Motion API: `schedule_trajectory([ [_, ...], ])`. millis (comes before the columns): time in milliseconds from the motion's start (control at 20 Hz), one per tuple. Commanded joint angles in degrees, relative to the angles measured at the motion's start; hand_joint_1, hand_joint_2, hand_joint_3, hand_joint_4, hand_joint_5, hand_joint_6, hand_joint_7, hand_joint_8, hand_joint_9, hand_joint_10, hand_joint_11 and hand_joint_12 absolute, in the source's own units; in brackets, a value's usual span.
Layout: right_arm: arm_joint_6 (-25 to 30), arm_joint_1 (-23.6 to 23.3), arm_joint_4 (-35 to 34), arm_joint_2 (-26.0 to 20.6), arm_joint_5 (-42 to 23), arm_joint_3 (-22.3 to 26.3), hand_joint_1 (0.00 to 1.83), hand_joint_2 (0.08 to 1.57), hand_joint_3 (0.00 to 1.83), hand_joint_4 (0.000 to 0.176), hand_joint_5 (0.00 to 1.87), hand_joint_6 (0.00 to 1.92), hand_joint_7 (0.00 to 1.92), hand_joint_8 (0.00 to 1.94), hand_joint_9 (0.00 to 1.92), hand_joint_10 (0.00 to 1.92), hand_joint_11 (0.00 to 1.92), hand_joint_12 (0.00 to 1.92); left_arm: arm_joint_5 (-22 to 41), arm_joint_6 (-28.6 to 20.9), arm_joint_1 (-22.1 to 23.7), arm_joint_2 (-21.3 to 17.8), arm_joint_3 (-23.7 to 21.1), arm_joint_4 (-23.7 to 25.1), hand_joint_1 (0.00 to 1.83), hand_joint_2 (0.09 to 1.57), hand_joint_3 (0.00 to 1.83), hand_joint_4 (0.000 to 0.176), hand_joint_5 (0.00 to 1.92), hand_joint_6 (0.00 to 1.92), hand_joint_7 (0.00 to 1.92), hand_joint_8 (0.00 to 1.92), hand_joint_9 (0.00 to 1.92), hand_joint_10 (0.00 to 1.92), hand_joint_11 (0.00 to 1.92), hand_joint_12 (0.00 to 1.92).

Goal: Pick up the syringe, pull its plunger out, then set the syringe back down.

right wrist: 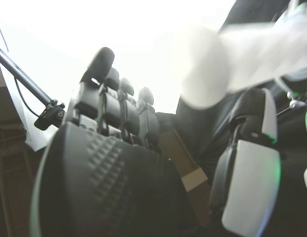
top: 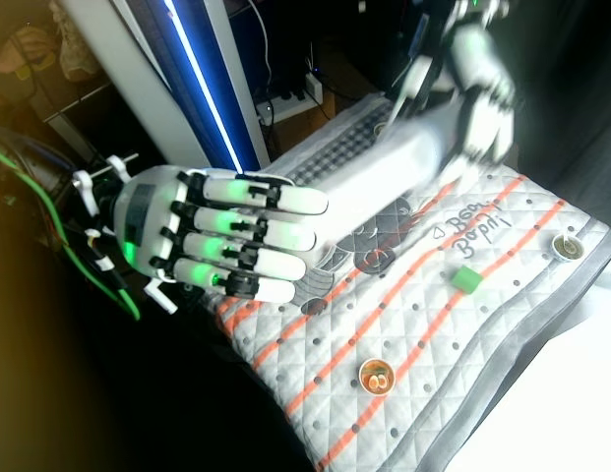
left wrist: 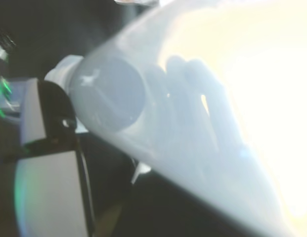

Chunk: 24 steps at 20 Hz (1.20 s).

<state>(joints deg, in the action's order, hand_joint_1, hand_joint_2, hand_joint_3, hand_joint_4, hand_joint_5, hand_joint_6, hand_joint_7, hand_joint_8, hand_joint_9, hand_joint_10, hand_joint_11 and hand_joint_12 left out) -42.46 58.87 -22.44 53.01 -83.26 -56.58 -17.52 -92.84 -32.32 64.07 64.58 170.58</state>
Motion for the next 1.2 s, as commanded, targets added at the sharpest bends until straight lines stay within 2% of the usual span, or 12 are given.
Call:
schedule_trajectory([
  [0, 0.14, -0.26, 0.82, -0.19, -6.89, -0.28, 0.85, 0.90, 0.00, 0.021, 0.24, 0.02, 0.19, 0.01, 0.11, 0.24, 0.00, 1.13, -4.19, -0.88, 0.92, 0.52, 1.02, 0.75, 1.36, 1.15, 0.00, 0.000, 0.90, 1.05, 0.92, 1.06, 0.81, 1.40, 0.60, 1.58],
  [200, 0.14, -0.26, 0.84, -0.19, -6.89, -0.26, 0.90, 0.91, 0.00, 0.000, 0.26, 0.02, 0.22, 0.01, 0.13, 0.23, 0.00, 1.19, 2.27, -0.88, 0.17, 3.50, 3.63, 1.99, 1.25, 1.18, 0.00, 0.000, 0.89, 0.92, 0.85, 1.41, 0.76, 1.57, 0.72, 1.90],
  [250, 0.14, -0.26, 0.84, -0.19, -6.89, -0.27, 0.90, 0.90, 0.00, 0.000, 0.28, 0.02, 0.24, 0.02, 0.15, 0.24, 0.00, 1.19, 3.70, -0.87, -0.02, 4.06, 4.20, 1.99, 1.12, 1.19, 0.00, 0.000, 0.85, 1.16, 0.57, 0.77, 0.30, 1.06, 0.08, 1.79],
  [300, 0.15, -0.26, 0.85, -0.19, -6.89, -0.25, 0.90, 0.90, 0.00, 0.000, 0.28, 0.02, 0.24, 0.02, 0.15, 0.24, 0.00, 1.19, 4.24, -0.87, -0.10, 4.29, 4.44, 1.99, 1.12, 1.19, 0.00, 0.000, 0.85, 1.16, 0.57, 0.77, 0.30, 1.06, 0.08, 1.79],
  [350, 0.15, -0.26, 0.85, -0.19, -6.89, -0.24, 0.90, 0.91, 0.00, 0.000, 0.28, 0.02, 0.25, 0.02, 0.16, 0.24, 0.00, 1.19, 4.63, -0.87, -0.17, 4.45, 4.64, 1.99, 0.98, 1.10, 0.00, 0.000, 0.52, 0.55, 0.41, 0.34, 0.10, 0.79, 0.02, 1.58],
  [400, 0.15, -0.26, 0.85, -0.19, -6.89, -0.22, 0.91, 0.90, 0.00, 0.000, 0.28, 0.02, 0.23, 0.01, 0.15, 0.23, 0.00, 1.19, 4.61, -0.87, -0.25, 4.46, 4.68, 1.99, 0.82, 0.96, 0.00, 0.091, 0.26, 0.07, 0.14, 0.03, 0.01, 0.27, 0.00, 1.17],
  [600, 0.16, -0.26, 0.85, -0.19, -6.92, -0.09, 0.91, 0.90, 0.00, 0.000, 0.28, 0.02, 0.24, 0.01, 0.16, 0.22, 0.00, 1.14, 1.39, -0.87, -1.07, 3.33, 3.75, -0.12, 0.74, 0.89, 0.00, 0.171, 0.01, 0.00, 0.00, 0.00, 0.00, 0.00, 0.00, 0.74],
  [650, 0.16, -0.26, 0.86, -0.19, -7.13, 0.00, 0.90, 0.90, 0.00, 0.000, 0.30, 0.02, 0.26, 0.01, 0.18, 0.21, 0.00, 1.16, -1.02, -0.87, -1.39, 2.17, 2.68, -1.07, 0.65, 0.93, 0.00, 0.130, 0.00, 0.00, 0.00, 0.00, 0.01, 0.00, 0.00, 0.31],
  [750, 0.16, -0.26, 0.93, -0.19, -8.27, 0.34, 0.87, 0.91, 0.00, 0.005, 0.30, 0.01, 0.22, 0.00, 0.15, 0.16, 0.00, 1.03, -6.37, -0.89, -1.79, -0.65, -0.06, -2.44, 0.43, 1.08, 0.01, 0.008, 0.11, 0.02, 0.15, 0.02, 0.13, 0.05, 0.00, 0.85],
  [1000, 0.14, 0.30, 1.66, -0.24, -12.92, 1.50, 0.72, 0.95, 0.00, 0.014, 0.35, 0.01, 0.34, 0.01, 0.32, 0.08, 0.00, 1.08, -25.57, -2.44, -2.80, -10.65, -9.35, -1.83, 0.29, 1.24, 0.00, 0.000, 0.33, 0.03, 0.36, 0.01, 0.30, 0.05, 0.00, 0.99],
  [1050, -0.11, 0.60, 1.83, -0.60, -14.65, 1.95, 0.62, 1.02, 0.02, 0.000, 0.34, 0.01, 0.38, 0.01, 0.40, 0.07, 0.01, 1.18, -30.94, -6.52, -3.43, -12.66, -10.43, -0.20, 0.39, 1.26, 0.00, 0.058, 0.40, 0.04, 0.36, 0.03, 0.37, 0.05, 0.00, 1.23],
  [1150, -1.92, 0.95, 2.00, -1.94, -17.53, 3.22, 0.61, 1.04, 0.02, 0.000, 0.32, 0.00, 0.38, 0.00, 0.41, 0.06, 0.00, 1.23, -37.73, -11.68, -4.57, -15.06, -11.31, 1.09, 0.43, 1.25, 0.00, 0.015, 0.45, 0.04, 0.48, 0.03, 0.49, 0.07, 0.05, 1.27],
])
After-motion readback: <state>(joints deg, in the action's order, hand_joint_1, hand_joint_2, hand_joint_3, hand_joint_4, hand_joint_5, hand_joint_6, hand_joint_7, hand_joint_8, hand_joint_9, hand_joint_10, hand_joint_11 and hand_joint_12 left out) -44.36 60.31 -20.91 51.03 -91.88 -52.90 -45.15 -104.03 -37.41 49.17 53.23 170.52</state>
